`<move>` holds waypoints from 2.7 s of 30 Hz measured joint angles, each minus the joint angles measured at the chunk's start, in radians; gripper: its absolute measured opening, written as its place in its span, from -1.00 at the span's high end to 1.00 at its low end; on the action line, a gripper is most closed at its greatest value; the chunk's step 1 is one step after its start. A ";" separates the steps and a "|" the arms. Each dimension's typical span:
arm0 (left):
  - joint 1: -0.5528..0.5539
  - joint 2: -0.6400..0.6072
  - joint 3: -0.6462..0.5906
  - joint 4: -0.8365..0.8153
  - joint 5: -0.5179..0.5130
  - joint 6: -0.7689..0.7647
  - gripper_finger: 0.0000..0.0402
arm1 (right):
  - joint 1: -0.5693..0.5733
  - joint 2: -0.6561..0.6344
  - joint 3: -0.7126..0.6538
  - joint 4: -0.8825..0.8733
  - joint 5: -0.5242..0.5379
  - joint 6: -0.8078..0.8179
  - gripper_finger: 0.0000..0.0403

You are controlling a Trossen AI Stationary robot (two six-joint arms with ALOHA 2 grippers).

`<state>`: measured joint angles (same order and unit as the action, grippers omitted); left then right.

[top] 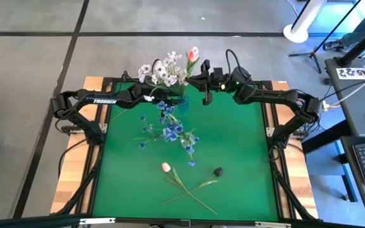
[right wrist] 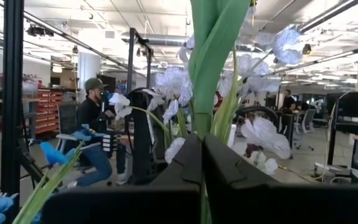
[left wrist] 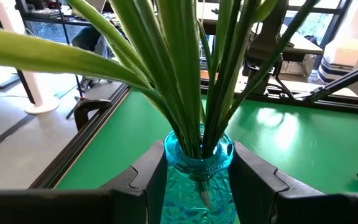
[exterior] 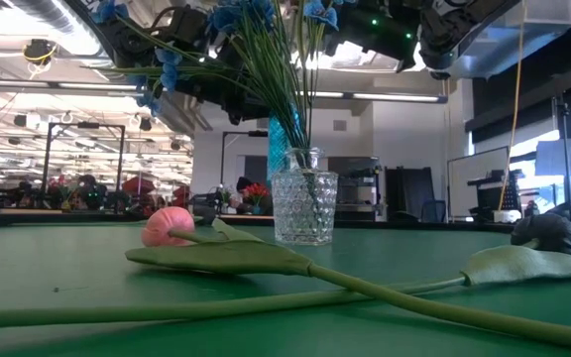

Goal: Sort flowers into vase by color
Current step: Put the top right pink flower into the blue vase, then put the pink flower into the blue vase

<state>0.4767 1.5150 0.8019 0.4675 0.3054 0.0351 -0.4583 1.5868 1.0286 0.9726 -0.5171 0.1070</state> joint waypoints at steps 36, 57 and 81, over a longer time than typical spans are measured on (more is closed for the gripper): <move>0.014 -0.086 -0.004 -0.018 0.009 0.006 0.33 | 0.066 0.009 0.013 -0.438 -0.036 -0.198 1.00; 0.014 -0.108 0.002 -0.027 0.000 -0.007 0.33 | 0.066 0.008 0.024 -0.555 0.201 -0.246 0.49; 0.040 -0.105 0.001 -0.098 -0.034 0.003 0.33 | 0.098 -0.272 0.293 -1.493 0.167 -0.219 -0.55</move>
<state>0.5167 1.4105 0.8029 0.3698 0.2716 0.0376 -0.3601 1.3151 1.3220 -0.5200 -0.3501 -0.1117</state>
